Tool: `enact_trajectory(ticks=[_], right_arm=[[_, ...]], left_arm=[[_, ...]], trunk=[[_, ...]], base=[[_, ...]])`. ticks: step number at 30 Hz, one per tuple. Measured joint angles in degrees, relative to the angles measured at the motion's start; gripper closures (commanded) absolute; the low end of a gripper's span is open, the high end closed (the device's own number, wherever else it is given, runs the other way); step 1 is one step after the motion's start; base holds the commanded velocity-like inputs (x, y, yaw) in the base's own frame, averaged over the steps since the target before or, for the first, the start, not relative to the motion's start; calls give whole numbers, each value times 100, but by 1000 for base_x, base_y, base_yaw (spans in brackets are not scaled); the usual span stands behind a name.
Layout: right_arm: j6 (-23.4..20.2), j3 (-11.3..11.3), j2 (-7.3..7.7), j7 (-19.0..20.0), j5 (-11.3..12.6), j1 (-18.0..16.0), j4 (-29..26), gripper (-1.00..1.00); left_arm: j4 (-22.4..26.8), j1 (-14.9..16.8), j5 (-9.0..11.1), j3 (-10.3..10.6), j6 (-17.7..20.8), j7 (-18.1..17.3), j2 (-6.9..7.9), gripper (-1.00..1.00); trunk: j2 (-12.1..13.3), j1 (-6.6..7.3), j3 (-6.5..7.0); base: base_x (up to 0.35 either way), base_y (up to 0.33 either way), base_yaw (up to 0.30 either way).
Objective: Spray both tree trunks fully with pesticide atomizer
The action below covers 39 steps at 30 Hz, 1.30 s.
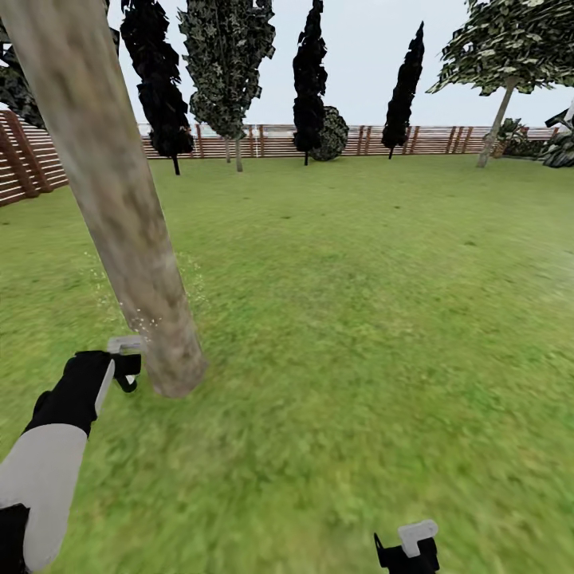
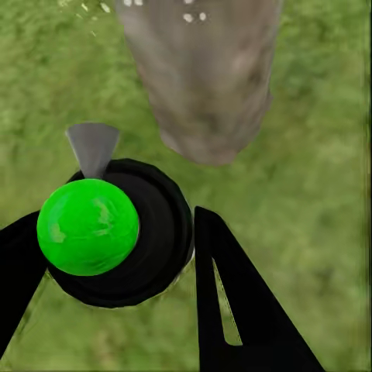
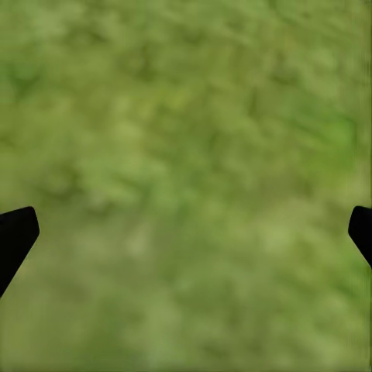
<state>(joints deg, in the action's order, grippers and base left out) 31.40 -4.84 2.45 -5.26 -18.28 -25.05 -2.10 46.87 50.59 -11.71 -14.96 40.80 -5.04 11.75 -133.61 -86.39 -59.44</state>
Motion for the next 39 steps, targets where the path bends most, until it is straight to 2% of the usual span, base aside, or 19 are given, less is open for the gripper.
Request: enact_trajectory(ticks=[1,2,4,5,7,10,13,15,17,18,19,21,24,29,31,34,36,37,39], right_arm=[[-1,0,1,-1,0,0,3,-100],[-1,1,1,-1,0,0,1,-100],[1,1,3,-1,0,0,0,-100],[0,1,4,-1,-1,0,-1,-100],[-1,1,2,-1,0,0,-1,-100],[-2,0,2,-1,0,0,0,-100],[-1,1,2,-1,0,0,1,-100],[-2,1,2,-1,-1,1,-1,-100],[-1,1,2,-1,-1,2,1,-100],[-2,1,2,-1,-1,2,0,-100],[-2,1,2,-1,0,1,0,-100],[1,0,2,-1,0,0,-1,-100],[-2,1,2,-1,0,0,0,-100],[-2,1,2,-1,0,0,-1,-100],[-1,0,2,-1,0,0,-1,-100],[-1,1,2,-1,0,0,-1,-100],[-2,1,2,-1,0,0,-1,-100],[-2,1,2,-1,0,0,-1,-100],[-2,1,2,-1,-1,0,-1,-100]], left_arm=[[107,92,13,242,47,-7,31,100],[97,185,-9,294,54,-14,65,100],[69,280,-33,317,57,-58,158,100],[41,285,-40,329,57,-210,281,100],[140,247,18,354,58,-556,310,100],[209,289,41,341,70,-783,208,100],[218,349,1,341,158,-811,132,100],[212,479,-38,306,524,-819,239,100],[209,507,-64,290,582,-827,484,100],[211,497,-29,303,593,-829,552,100],[214,482,3,321,598,-830,569,100],[234,531,65,340,618,-828,440,100],[321,658,15,362,638,-838,348,100],[380,759,6,344,668,-919,635,100],[508,783,39,374,685,-1170,608,100],[725,796,21,398,908,-1226,521,100],[763,868,-8,415,999,-1234,543,100],[763,966,-34,394,1012,-1236,574,100],[762,1031,-56,370,1016,-1241,774,100]], trunk=[[0,0,0],[0,0,0],[0,0,-1],[0,0,-1],[0,-1,-1],[0,-1,-1],[0,-1,-1],[0,0,0],[0,0,-1],[0,0,-1],[0,-1,-1],[1,-1,-1],[0,0,0],[0,0,-1],[0,0,-1],[0,-1,-1],[0,0,0],[0,0,0],[0,0,-1]], base=[[0,0,0],[0,0,0],[0,0,0],[0,0,0],[0,0,0],[0,0,0],[0,0,0],[0,0,0],[0,0,0],[0,0,0],[0,0,0],[0,0,0],[0,0,0],[0,0,0],[0,0,0],[0,0,0],[0,0,0],[0,0,0],[0,0,0]])
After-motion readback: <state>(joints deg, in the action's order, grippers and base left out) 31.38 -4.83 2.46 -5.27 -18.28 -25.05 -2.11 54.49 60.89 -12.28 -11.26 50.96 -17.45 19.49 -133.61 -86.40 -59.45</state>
